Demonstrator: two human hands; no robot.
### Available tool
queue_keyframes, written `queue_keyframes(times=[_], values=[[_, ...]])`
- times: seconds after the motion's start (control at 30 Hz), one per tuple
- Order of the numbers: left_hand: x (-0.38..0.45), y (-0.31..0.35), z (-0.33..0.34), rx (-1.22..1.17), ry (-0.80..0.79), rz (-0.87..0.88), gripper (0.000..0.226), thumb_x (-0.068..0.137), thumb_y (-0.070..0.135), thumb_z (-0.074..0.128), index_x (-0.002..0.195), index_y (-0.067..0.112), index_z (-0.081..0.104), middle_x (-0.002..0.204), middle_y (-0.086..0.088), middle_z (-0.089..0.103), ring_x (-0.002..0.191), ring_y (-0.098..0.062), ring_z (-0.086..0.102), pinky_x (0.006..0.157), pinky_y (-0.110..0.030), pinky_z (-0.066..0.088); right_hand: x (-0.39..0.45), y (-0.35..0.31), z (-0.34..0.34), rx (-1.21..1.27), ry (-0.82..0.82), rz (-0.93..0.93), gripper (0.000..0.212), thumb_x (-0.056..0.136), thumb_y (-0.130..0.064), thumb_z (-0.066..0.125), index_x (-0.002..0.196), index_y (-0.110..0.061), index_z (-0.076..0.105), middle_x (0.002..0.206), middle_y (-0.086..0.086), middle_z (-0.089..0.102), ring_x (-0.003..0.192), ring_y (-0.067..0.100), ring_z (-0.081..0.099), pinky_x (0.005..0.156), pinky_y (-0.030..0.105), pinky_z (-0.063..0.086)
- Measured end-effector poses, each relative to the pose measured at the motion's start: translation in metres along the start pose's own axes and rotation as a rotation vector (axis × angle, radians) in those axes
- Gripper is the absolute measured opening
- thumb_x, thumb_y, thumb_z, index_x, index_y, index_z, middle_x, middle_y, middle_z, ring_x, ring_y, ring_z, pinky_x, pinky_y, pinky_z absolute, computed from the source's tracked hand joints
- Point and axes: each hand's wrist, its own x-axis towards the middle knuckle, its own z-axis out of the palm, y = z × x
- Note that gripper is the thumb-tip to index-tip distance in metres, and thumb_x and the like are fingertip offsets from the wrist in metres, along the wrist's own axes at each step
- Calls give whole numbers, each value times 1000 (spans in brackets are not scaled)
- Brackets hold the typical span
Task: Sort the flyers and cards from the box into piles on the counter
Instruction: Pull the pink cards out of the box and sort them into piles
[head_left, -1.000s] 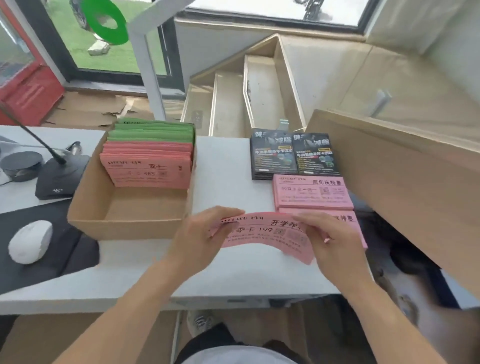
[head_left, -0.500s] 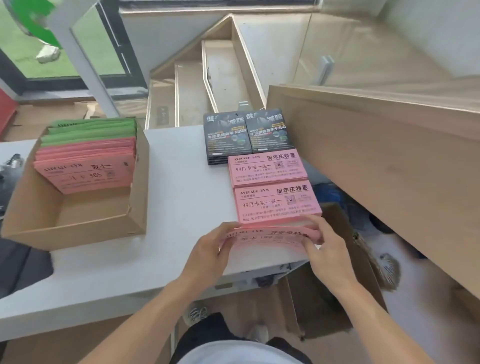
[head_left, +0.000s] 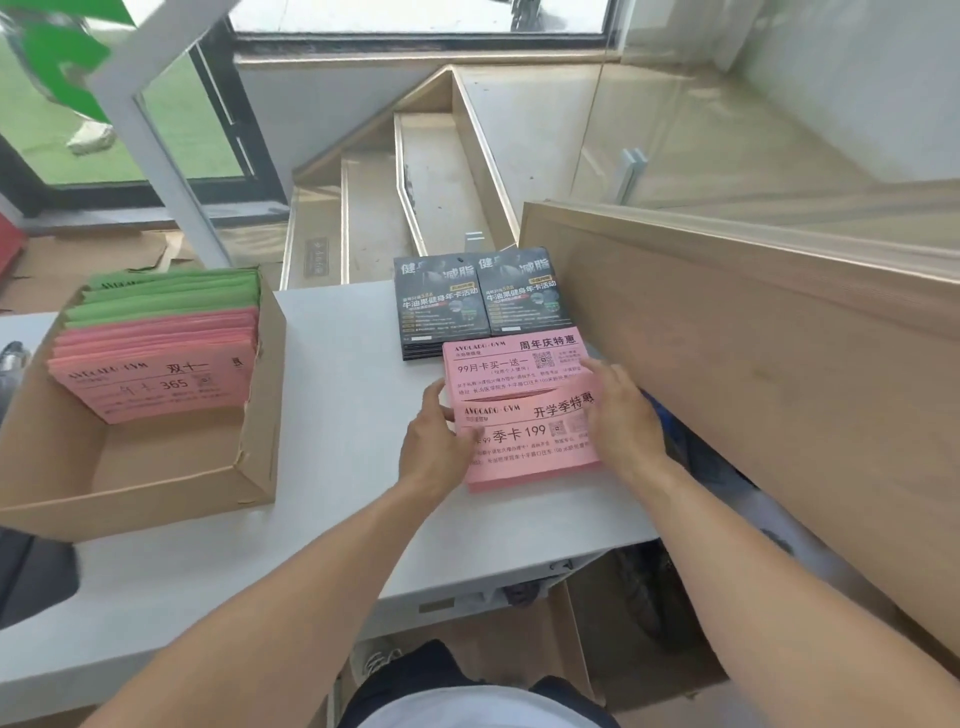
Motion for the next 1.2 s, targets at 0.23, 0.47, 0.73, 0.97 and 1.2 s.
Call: queue_keyframes(times=[0.23,0.47,0.73,0.97,1.2], values=[[-36,-13,13,-229,-125,-157,93,89,13,74,159,27,14,152,13,42,138,-9,43,112,-32,38,-28,8,12,-44,-77,13,53,86,-9,65,135,-22,52,145,-1,40,130,22,39,110,41,39],[-38,1,25,-328,-228,-191,83,86,4,66,149,41,26,132,19,60,116,-2,58,77,-11,41,-37,13,12,-162,-269,14,42,83,-8,64,117,-29,50,138,-6,41,127,21,36,100,36,44],[-34,3,18,-311,-266,-218,95,87,13,71,159,32,12,153,15,41,125,-5,49,80,-8,36,-33,5,11,-229,-244,44,43,87,-16,66,125,-30,51,138,-5,45,122,20,40,96,38,50],[-31,-2,-24,-368,-121,-155,83,91,11,70,157,35,25,160,3,35,147,-11,33,104,-24,33,-34,-50,13,-148,-231,-112,52,88,-29,70,136,-32,49,147,-8,40,138,15,29,115,39,30],[-28,-19,-124,-426,298,99,49,90,1,68,129,31,62,125,16,65,117,0,62,105,-28,49,-15,-147,49,-30,-227,-371,36,91,-26,67,126,-32,59,131,-14,52,126,10,40,98,25,36]])
